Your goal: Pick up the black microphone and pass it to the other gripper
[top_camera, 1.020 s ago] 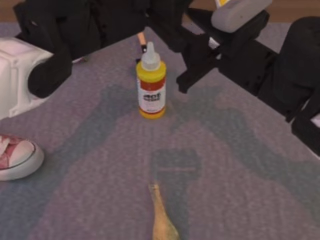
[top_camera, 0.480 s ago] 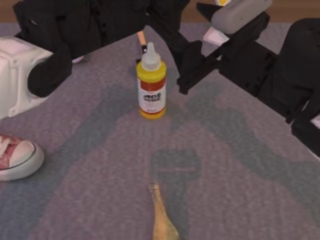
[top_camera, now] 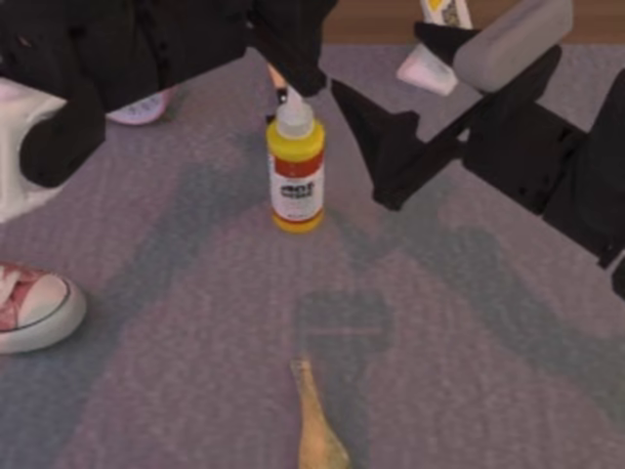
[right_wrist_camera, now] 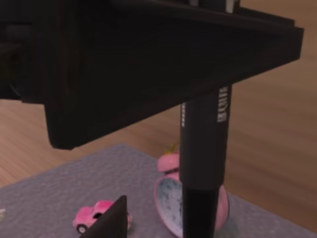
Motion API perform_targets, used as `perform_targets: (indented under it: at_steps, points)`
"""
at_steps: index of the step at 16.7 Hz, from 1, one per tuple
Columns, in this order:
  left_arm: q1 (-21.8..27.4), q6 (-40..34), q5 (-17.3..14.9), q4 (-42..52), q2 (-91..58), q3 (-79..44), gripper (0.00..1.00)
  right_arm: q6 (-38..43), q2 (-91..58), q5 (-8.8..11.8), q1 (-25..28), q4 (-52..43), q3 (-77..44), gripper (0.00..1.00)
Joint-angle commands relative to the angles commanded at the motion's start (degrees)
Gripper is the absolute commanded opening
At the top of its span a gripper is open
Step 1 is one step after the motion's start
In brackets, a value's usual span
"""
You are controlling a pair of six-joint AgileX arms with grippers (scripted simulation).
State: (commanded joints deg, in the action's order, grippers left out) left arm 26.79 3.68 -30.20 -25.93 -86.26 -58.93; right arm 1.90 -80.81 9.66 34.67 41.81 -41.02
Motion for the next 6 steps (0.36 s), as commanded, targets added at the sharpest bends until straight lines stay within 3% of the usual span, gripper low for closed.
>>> perform_targets:
  at_steps: [3,6]
  points:
    - [-3.82,0.23,-3.34,0.20,2.01,1.68,0.00,0.06,7.27,1.15,-0.77,-1.16,5.68,1.00]
    - [-5.51,0.61,-4.73,0.33,2.82,2.45,0.00,0.06,9.61,1.69,-1.03,-1.52,7.89,1.00]
